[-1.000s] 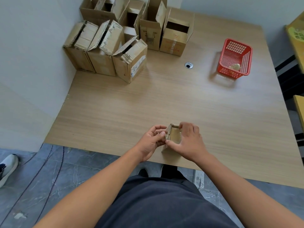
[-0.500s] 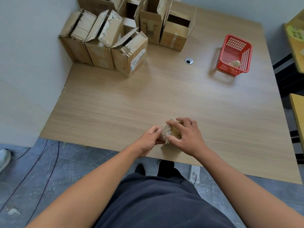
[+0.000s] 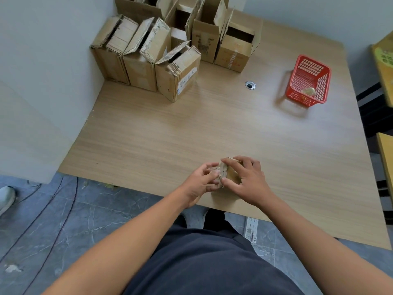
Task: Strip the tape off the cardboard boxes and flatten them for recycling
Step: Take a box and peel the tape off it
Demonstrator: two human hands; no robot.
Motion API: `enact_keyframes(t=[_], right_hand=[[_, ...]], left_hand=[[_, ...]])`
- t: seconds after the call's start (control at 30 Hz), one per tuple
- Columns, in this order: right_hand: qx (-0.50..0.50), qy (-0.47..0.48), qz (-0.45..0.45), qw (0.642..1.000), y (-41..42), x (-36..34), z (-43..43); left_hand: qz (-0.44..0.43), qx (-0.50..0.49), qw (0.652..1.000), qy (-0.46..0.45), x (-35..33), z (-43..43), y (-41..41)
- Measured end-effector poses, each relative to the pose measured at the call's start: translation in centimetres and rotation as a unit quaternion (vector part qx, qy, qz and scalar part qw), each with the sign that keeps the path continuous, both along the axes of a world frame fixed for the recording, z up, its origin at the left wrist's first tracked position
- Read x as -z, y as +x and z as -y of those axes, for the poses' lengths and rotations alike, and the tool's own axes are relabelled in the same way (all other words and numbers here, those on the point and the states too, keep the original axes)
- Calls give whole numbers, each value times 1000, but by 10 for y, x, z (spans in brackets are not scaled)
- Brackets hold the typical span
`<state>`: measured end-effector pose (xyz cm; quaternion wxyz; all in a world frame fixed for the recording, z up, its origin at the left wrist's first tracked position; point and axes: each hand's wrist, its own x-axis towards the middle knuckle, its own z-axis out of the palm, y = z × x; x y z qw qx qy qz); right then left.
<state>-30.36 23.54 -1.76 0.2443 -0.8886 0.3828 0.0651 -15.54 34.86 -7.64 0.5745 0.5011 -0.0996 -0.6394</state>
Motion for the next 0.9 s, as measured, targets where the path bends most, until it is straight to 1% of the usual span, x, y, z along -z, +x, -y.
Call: enact_keyframes(t=[0.1,0.23,0.37,0.4,0.47,0.53,0.57,0.6,0.7,0.9], right_hand=[[-1,9,0,1000,-2,-3,-1],[-1,10,-2,1000,-1,-2,-1],[0,6,-3,1000,1,0,0],[1,4,-6,1000,2,1,0],[3,-2,-10,1000,3,2,-2],[10,-5,-8,1000,3,3,-3],[14,-9,-6,1000,3,3,-4],[15,-14,-6,1000,2,3,-4],[12,-40,-11,999,2,6,-7],[22,-45,-19,999,5,8,-7]], left_hand=[[3,-24,1000,10,-2,5,-3],[-63,-53,996,41,-5,12,-7],[-83,-67,990,90,-7,16,-6],[-73,-64,990,104,-8,15,-5],[-16,-42,992,119,-8,14,-5],[38,-32,994,98,-7,15,-7],[42,-39,995,81,-8,16,-8],[27,-50,996,70,-8,15,-9],[-60,-77,993,59,-9,12,-10],[-106,-56,992,48,-10,13,-6]])
